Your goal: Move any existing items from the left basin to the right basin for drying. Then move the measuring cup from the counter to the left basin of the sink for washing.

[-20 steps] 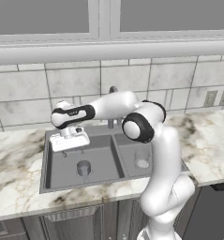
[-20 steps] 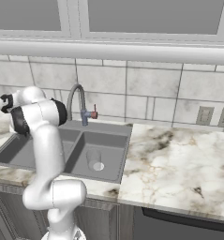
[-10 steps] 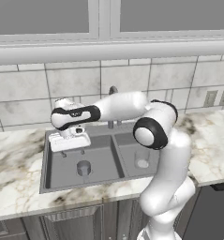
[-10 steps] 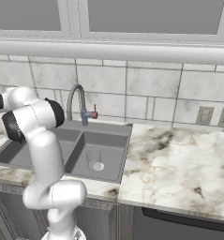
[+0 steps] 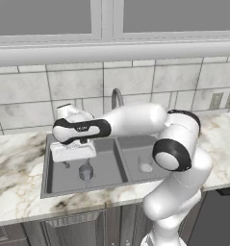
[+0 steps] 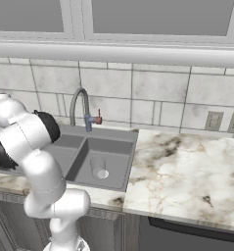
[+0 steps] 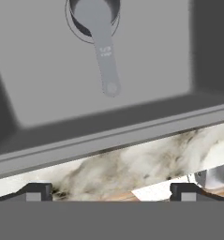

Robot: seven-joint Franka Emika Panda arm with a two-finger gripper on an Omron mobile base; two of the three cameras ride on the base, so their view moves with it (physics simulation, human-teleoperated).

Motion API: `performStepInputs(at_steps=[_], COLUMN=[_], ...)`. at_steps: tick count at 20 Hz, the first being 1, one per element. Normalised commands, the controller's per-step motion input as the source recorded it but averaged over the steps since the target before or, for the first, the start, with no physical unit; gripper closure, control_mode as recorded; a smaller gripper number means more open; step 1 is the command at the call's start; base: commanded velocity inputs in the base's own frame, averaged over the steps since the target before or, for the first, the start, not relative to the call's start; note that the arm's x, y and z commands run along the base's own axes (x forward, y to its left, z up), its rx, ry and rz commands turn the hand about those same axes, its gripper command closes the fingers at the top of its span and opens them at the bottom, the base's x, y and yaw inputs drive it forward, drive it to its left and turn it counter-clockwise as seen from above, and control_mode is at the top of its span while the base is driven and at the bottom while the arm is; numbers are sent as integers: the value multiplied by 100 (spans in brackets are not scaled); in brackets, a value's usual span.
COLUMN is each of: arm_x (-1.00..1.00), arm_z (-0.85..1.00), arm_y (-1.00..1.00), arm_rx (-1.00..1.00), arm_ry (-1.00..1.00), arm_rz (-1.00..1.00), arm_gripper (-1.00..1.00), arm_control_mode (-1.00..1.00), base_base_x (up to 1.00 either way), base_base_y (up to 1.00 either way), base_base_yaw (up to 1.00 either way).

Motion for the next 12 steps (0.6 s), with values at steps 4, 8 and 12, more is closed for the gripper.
performStepInputs(at_steps=[4,8,12], arm_x=[-53,-48,-45], arm_z=[13,11,11], arm_y=[-1,0,-3], arm_rx=[0,0,-1], arm_ry=[-9,-9,-8], arm_rz=[-3,-3,-3], arm_gripper=[-100,-100,-100], arm_control_mode=[-100,-100,-100], base_base_x=[0,0,0], base_base_y=[0,0,0], base_base_yaw=[0,0,0])
